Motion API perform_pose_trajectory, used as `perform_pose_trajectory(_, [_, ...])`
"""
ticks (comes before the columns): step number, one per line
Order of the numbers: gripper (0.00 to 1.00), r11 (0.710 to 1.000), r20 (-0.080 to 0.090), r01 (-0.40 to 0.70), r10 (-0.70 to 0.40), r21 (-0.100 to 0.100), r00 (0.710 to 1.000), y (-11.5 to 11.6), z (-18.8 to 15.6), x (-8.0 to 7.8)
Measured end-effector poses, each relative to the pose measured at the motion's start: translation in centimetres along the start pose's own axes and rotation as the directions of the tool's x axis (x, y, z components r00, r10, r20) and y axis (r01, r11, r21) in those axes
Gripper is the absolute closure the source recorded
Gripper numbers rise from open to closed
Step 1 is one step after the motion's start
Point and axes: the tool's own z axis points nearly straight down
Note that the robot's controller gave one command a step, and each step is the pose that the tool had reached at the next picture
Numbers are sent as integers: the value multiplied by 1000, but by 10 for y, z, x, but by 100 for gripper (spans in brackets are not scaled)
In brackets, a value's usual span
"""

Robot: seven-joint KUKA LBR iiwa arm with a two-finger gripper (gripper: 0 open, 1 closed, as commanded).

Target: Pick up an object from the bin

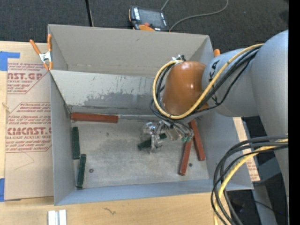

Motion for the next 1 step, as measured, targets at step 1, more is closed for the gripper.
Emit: perform_pose_trajectory(1, [100,1000,9,20,-20,5,1000,-24,-137,-6])
